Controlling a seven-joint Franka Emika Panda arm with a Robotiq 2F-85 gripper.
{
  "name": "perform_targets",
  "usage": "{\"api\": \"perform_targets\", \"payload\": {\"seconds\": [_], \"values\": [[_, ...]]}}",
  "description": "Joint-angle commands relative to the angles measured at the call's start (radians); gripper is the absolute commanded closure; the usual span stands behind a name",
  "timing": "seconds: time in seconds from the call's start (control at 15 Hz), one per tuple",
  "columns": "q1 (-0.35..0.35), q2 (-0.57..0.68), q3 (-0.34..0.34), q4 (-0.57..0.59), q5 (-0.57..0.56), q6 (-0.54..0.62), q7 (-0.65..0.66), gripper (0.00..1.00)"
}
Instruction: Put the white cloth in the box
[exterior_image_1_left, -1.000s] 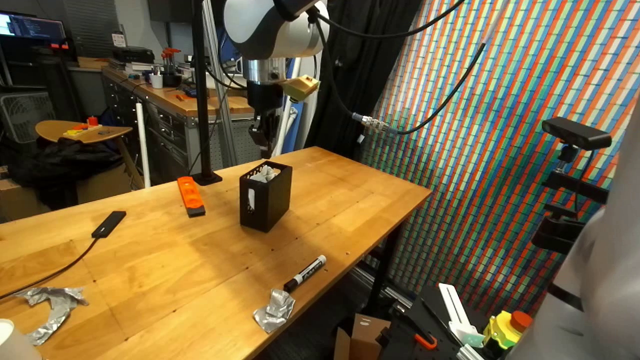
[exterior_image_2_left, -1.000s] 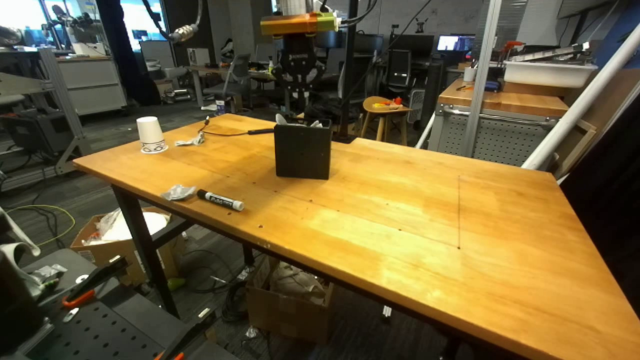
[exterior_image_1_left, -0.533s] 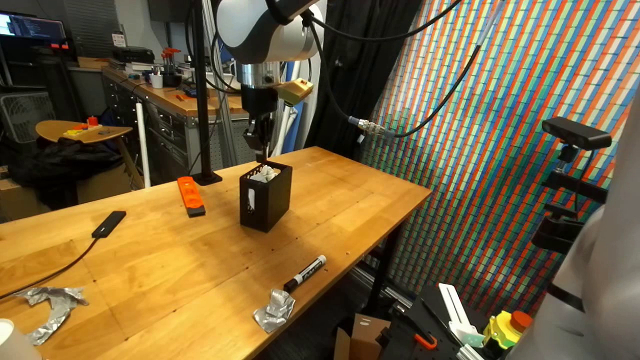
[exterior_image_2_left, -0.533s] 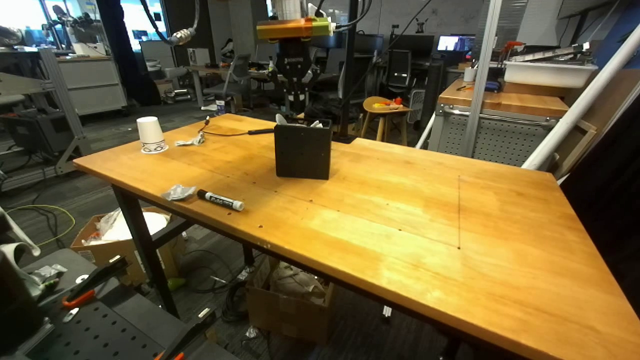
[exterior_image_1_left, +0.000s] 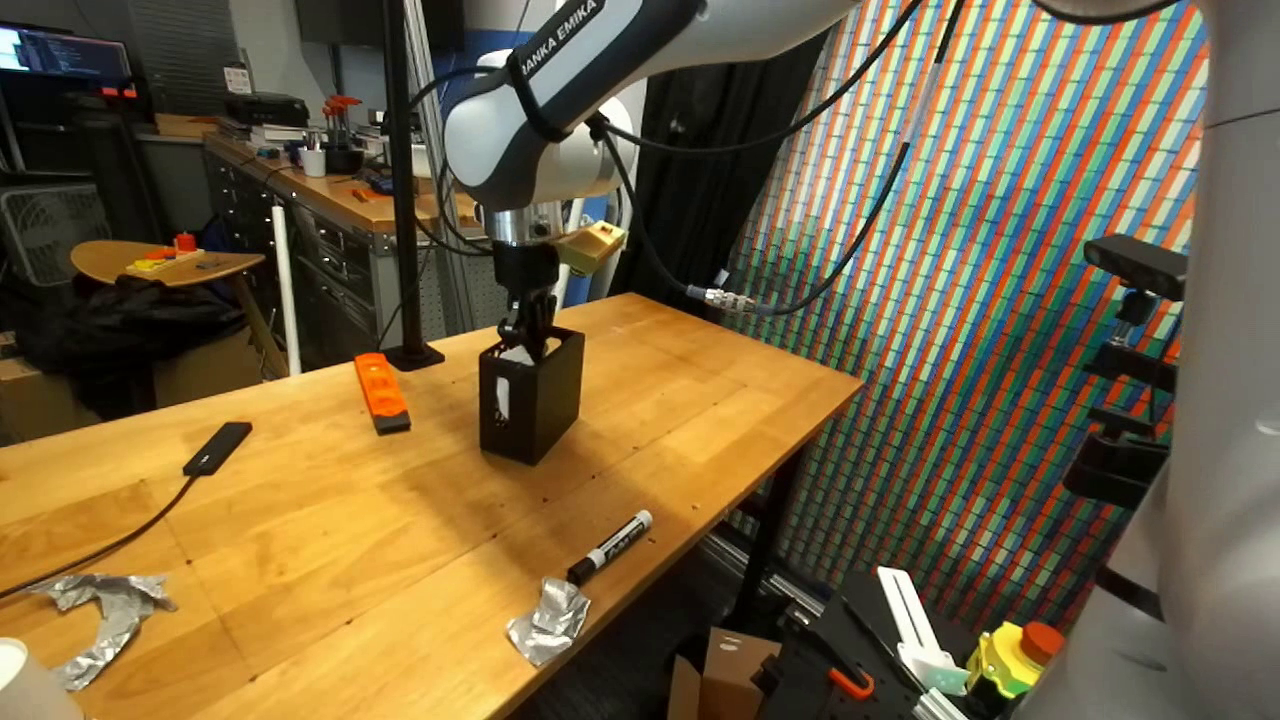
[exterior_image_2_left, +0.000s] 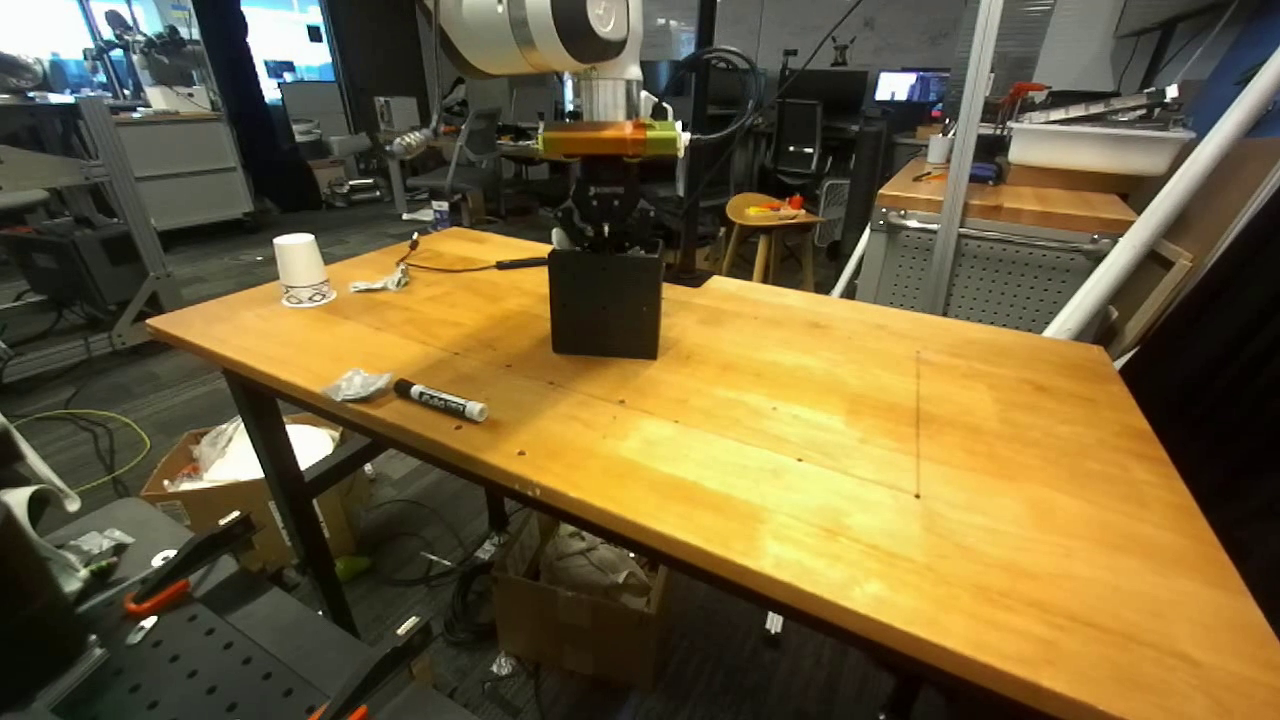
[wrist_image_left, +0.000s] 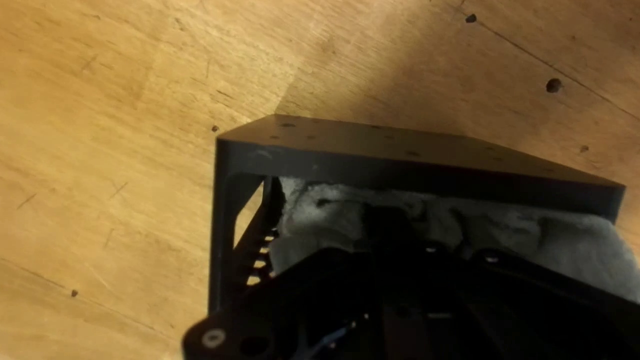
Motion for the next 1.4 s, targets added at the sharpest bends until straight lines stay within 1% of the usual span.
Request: {"api": "perform_targets", "payload": {"seconds": [0.0,0.2,0.53,0.93,1.13,1.33], "values": [[-0.016,0.069,0.019,0.046,0.033,-0.001,-0.037,1.00],[-0.021,0.091,0.032,0.041,0.049,-0.019,-0.051,1.00],[-0.025,0.025,0.026,0.005,0.049,-0.029,-0.036,1.00],[-0.016,-0.142,0.022,-0.071,0.052,-0.048,-0.004,1.00],[0.008,-0.230,0.034,-0.126,0.071,-0.069,0.009,1.00],[0.038,-0.293,0.045,-0.172,0.084,-0.085,0.029,1.00]]}}
